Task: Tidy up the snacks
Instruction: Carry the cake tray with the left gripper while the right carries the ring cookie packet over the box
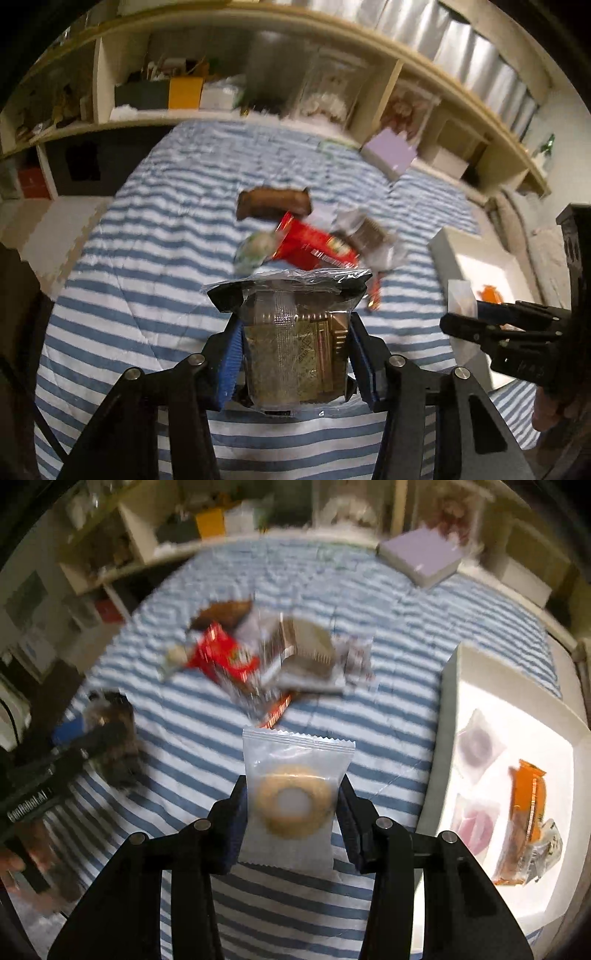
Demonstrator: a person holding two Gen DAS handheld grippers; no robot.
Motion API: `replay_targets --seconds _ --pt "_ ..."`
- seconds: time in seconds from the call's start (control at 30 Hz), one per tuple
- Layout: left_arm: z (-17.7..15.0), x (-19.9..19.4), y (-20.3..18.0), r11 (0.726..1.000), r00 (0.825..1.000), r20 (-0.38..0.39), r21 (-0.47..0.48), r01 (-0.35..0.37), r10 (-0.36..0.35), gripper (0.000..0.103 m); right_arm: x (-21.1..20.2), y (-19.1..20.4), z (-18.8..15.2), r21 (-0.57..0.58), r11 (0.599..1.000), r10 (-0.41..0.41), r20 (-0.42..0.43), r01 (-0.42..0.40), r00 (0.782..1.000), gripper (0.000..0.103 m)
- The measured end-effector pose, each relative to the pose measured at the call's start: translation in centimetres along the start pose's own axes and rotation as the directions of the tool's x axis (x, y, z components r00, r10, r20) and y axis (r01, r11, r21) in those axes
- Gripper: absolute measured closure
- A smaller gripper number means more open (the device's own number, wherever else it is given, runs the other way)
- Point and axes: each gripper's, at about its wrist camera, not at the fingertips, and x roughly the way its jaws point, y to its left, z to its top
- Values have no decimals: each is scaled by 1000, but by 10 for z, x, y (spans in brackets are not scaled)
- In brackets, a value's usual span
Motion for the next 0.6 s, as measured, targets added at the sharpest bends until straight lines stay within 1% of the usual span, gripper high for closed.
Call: replay_targets --seconds 0.07,0.1,0.2,0.33,0.47,0.6 --pt "2 -11 -2 1000 1000 23 6 13 -13 52 -12 2 4 25 1000 8 36 -9 999 58" --pt "4 -18 -4 1000 999 38 7 24 -24 52 -14 0 11 39 999 8 57 -11 998 58" --pt "5 -33 -9 999 997 61 5 47 -48 52 -30 -6 14 85 996 -13 116 3 993 58" --pt "8 -51 -23 998 994 92 24 64 -66 52 -53 -15 8 142 990 -7 183 -20 983 58" --pt "12 -61 -45 995 990 111 60 82 -88 52 -74 -26 2 161 987 -36 226 -1 974 58" --pt "16 -65 -73 989 984 128 95 110 -122 52 -97 -47 -6 199 980 -59 276 3 959 58"
